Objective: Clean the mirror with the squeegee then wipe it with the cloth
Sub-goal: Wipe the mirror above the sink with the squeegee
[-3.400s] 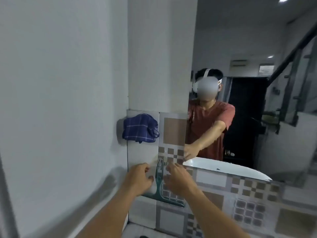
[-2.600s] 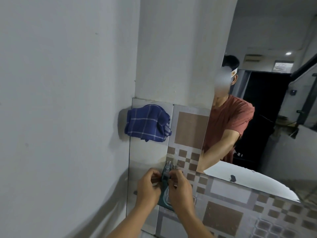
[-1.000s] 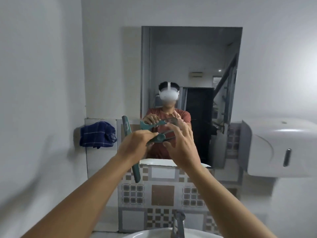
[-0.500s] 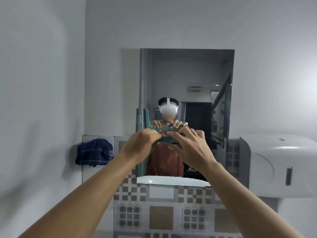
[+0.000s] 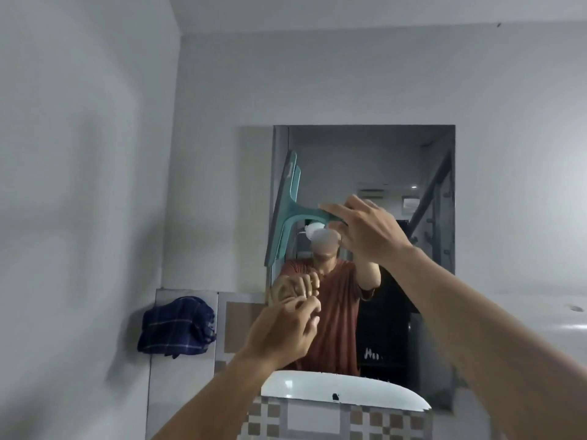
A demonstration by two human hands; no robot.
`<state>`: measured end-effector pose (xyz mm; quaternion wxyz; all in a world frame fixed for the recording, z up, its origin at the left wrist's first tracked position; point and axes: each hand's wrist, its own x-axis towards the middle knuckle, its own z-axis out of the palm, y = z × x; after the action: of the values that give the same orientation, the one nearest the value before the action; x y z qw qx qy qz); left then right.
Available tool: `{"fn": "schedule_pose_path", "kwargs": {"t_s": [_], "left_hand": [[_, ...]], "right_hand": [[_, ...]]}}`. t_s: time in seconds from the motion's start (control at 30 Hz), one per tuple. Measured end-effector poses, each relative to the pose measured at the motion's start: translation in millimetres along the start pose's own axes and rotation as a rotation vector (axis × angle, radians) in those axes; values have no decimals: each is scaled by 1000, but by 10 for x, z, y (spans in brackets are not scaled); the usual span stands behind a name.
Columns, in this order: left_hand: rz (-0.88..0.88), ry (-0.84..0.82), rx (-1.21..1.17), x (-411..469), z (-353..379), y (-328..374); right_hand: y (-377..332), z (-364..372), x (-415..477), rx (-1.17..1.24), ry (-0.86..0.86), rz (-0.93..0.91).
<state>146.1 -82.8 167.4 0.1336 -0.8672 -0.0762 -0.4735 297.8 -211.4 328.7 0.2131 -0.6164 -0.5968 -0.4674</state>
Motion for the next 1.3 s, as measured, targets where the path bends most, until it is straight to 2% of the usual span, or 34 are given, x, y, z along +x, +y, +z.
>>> {"fn": "schedule_pose_path", "kwargs": {"t_s": [0.17, 0.3, 0.37, 0.63, 0.83, 1.1, 1.3], "left_hand": [[14, -15, 167, 273, 308, -118], [-177, 1, 242, 458, 477, -176], [-217, 3, 274, 497, 532, -208], [-220, 8, 281, 530, 518, -323], [-222, 77, 276, 692, 376, -366], [-263, 29, 247, 834, 285, -372], [-271, 10, 246, 831, 283, -394]], "right_hand": [[208, -43, 413, -97, -7, -7], [317, -66, 594, -101, -21, -16], [347, -73, 679, -87, -31, -27], [402, -22, 941, -129, -22, -36], [367, -2, 964, -111, -15, -61], [323, -51, 1073, -209, -34, -126], [349, -47, 1041, -208, -48, -93]]}}
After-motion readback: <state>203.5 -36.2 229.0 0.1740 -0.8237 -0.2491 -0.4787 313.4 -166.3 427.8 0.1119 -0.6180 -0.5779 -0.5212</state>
